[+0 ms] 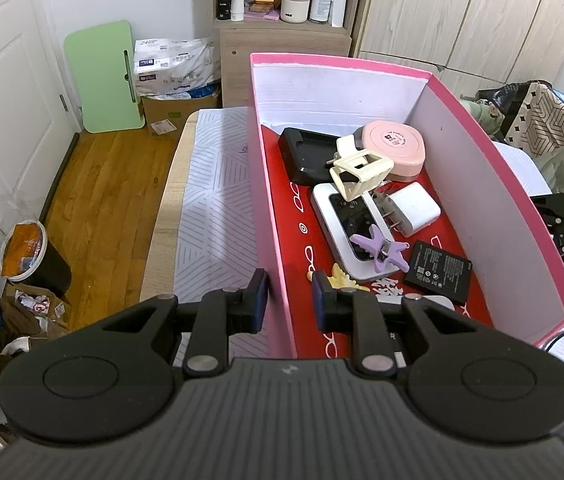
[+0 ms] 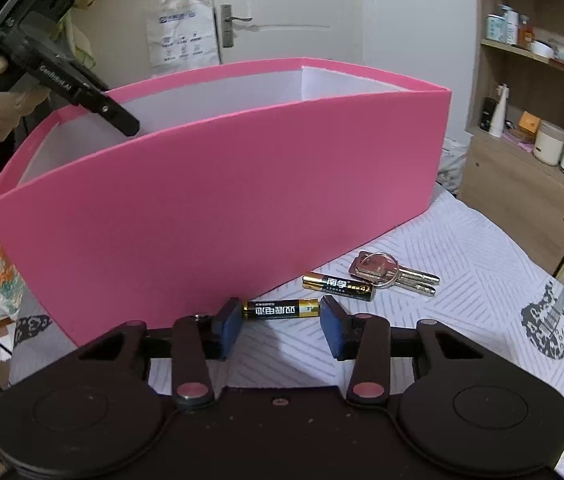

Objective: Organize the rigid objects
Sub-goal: 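Carry the AA battery into the pink box and release it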

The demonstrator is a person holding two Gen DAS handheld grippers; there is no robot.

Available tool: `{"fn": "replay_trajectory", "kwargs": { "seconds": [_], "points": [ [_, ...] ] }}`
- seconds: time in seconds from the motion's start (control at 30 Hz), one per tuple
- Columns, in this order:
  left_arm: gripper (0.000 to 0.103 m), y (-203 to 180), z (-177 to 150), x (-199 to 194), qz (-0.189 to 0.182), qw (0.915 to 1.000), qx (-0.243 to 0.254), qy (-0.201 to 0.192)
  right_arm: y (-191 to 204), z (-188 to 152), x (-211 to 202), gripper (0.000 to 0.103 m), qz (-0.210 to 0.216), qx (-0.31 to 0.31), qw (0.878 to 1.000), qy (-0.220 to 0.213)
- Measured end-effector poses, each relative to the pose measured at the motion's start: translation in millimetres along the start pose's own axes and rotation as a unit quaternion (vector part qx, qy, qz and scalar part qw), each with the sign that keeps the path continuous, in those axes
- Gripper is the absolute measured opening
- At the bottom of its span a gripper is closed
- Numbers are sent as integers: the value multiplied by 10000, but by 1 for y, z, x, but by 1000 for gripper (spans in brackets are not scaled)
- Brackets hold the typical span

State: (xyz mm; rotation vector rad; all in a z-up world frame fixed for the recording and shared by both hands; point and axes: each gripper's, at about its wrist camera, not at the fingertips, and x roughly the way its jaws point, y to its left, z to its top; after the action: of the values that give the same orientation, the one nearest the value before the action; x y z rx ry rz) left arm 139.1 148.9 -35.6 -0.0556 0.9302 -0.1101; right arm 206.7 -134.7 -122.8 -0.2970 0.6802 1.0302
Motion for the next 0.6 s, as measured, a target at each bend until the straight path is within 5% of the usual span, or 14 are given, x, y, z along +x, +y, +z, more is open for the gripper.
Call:
{"fn": "replay_trajectory", "kwargs": {
  "seconds": [0.33,0.5,0.6],
  "points": [
    [21,2,-2,-2,4,10000,28,-46,8,3,-26,48,-615,426,9969,-243],
    [20,3,-2,-3,-22,10000,-18,-48,13,21,-54,48,-1054,572,9906,-657],
    [19,2,-3,-3,-13,10000,20,-70,16,36,-72,48,-945,730,9879,-992]
  ]
}}
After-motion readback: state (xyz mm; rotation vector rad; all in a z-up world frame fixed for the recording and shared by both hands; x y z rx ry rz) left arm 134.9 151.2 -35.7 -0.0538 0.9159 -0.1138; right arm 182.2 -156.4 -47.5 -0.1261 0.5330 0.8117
